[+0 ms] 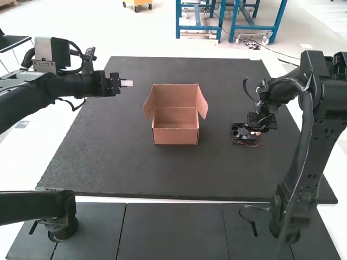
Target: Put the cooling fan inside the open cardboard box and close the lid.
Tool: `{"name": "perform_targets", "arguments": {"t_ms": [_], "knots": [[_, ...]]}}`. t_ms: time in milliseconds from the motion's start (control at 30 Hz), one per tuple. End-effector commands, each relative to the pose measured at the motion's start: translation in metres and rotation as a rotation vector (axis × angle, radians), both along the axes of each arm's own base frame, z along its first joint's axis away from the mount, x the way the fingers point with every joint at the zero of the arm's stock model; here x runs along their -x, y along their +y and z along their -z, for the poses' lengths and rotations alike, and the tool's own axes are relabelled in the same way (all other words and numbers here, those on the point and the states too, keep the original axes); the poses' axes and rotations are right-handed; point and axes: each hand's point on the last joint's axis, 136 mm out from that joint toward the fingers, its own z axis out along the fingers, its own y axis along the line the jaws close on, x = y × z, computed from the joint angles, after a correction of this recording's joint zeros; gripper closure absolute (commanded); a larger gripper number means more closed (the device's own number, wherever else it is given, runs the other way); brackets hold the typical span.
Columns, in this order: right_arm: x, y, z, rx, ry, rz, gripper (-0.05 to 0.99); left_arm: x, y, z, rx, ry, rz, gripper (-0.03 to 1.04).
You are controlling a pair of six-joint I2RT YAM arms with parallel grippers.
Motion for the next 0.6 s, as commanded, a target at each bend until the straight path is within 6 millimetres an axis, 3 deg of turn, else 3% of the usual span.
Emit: {"name": "perform_targets", "arguments": {"t_ms": [0, 33, 367, 467, 567], "knots": [[-0.002, -0.001, 0.012, 0.011, 0.02, -0.005, 0.91, 0.0, 0.0, -0.023, 0.001, -0.059, 0.011, 0.07], [-0.002, 0.001, 0.012, 0.002, 0.019, -0.009, 0.95, 0.0, 0.0, -0.023, 0.003, -0.058, 0.01, 0.07], [0.004, 0.005, 0.007, -0.022, 0.052, -0.003, 0.96, 0.002, 0.001, -0.017, 0.0, -0.038, 0.009, 0.07], [0.005, 0.007, -0.011, -0.042, 0.049, -0.006, 0.96, 0.003, 0.001, -0.011, -0.001, -0.026, 0.009, 0.07], [-0.005, 0.008, -0.041, -0.051, -0.03, -0.008, 0.96, 0.003, 0.001, -0.006, -0.002, -0.016, 0.01, 0.07]]}}
